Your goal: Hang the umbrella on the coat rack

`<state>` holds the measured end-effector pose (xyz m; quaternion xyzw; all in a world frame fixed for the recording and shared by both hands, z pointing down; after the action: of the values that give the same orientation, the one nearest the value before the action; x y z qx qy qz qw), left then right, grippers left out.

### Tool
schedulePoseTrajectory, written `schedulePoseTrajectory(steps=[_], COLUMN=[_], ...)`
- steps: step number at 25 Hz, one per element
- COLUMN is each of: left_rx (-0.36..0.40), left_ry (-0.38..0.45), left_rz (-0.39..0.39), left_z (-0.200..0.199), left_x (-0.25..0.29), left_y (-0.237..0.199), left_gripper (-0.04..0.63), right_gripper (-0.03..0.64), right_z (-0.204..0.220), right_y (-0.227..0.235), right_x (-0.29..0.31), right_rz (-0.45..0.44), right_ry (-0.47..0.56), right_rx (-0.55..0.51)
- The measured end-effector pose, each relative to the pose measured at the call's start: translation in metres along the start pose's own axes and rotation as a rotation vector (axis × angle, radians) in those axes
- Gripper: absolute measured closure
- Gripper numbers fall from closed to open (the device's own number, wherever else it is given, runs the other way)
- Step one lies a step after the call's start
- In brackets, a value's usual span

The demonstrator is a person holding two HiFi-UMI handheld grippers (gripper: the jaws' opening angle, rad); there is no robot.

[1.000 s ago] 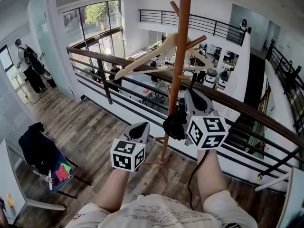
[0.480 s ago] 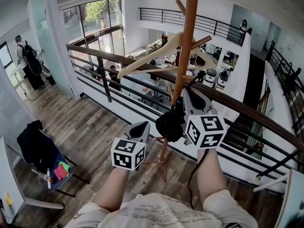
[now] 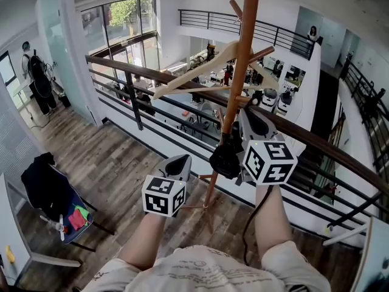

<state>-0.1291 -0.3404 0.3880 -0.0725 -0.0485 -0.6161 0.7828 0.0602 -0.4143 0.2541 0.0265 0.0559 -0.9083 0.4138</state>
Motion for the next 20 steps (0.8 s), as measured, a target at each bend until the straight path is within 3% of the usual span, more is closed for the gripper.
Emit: schedulePoseTrajectory(steps=[13,20], left_rx=[-0.003,-0.008], left_ry=[-0.015,-0.025], left_rz=[0.020,0.017], left_z=[0.005,0.008], left_x=[0.005,0.008], left_y=[0.003,-0.004], left_gripper=[0.591,0.591], right_gripper=[0.614,0.614], right_z=[0.025,0.031], right_y=[0.004,0.002], right_x=[0.012,0.024], right_rz=[0.001,0.016], right_ry=[-0.092,-0.090], right_rx=[0.037,0.022])
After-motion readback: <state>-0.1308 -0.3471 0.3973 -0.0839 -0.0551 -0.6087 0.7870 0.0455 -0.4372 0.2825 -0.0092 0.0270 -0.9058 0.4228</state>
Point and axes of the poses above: the fingertips, and each gripper's own axes: x forward along the fingers, y to its right, z out of its underside, the point moved 7 cm from there along -x, backward along the fingers, and after that the axes turned 8 degrees about -z, right-handed, at the moved point
